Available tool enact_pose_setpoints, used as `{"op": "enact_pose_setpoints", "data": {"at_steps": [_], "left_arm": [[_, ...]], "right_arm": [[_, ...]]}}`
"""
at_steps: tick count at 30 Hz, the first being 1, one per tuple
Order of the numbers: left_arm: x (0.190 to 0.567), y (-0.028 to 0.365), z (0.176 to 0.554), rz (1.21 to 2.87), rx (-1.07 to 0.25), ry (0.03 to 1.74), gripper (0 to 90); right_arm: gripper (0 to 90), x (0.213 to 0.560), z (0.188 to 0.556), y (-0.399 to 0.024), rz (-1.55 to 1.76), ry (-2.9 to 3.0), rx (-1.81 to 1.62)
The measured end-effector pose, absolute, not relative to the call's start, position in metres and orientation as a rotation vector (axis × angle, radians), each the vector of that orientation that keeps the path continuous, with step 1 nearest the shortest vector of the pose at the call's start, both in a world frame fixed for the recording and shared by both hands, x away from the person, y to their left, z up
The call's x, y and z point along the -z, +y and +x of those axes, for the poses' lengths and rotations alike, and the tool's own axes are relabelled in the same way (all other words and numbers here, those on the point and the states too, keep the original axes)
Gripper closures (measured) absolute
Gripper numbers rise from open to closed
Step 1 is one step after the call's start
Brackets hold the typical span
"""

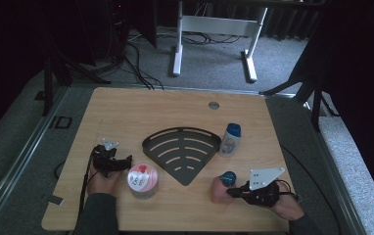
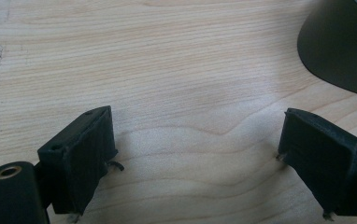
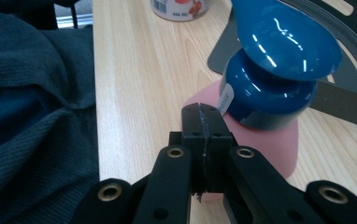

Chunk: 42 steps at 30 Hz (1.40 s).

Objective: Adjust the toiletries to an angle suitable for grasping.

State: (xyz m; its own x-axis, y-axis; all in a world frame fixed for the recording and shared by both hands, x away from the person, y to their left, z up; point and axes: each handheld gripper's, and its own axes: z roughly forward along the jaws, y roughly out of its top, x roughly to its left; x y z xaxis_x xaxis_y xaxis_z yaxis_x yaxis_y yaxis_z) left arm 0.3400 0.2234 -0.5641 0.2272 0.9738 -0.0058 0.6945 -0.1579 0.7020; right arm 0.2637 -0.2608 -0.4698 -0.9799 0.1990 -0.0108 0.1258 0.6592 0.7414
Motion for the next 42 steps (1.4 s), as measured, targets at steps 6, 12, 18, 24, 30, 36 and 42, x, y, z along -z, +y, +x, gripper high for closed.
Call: {"op": "enact_pose_setpoints", "data": {"at_steps": [6, 12, 18, 24, 30, 36, 42], "left_arm": [[0.564, 0.223, 0.340, 1.923, -0.621, 1.529, 10.8], [0.564, 0.223, 0.340, 1.923, -0.621, 1.529, 10.9], [0.564, 0.223, 0.340, 1.923, -0.621, 1.529, 10.8], [0.564, 0.223, 0.340, 1.923, -0.621, 1.530, 10.8], [0.564, 0.223, 0.340, 1.923, -0.620, 1.528, 10.8], [0.564, 0.223, 0.340, 1.922, -0.620, 1.529, 10.8], [0.564, 0.223, 0.340, 1.923, -0.620, 1.528, 10.8]], "right_arm": [[90.0, 0.471, 0.265, -0.259, 0.291, 2.778, -1.252], [90.0, 0.472, 0.271, -0.261, 0.337, 2.750, -1.264], [90.0, 0.475, 0.272, -0.256, 0.368, 2.730, -1.243], [90.0, 0.477, 0.271, -0.241, 0.344, 2.733, -1.254], [90.0, 0.480, 0.275, -0.237, 0.344, 2.739, -1.252], [90.0, 0.481, 0.286, -0.241, 0.394, 2.713, -1.262], [90.0, 0.483, 0.302, -0.240, 0.454, 2.673, -1.263]]}}
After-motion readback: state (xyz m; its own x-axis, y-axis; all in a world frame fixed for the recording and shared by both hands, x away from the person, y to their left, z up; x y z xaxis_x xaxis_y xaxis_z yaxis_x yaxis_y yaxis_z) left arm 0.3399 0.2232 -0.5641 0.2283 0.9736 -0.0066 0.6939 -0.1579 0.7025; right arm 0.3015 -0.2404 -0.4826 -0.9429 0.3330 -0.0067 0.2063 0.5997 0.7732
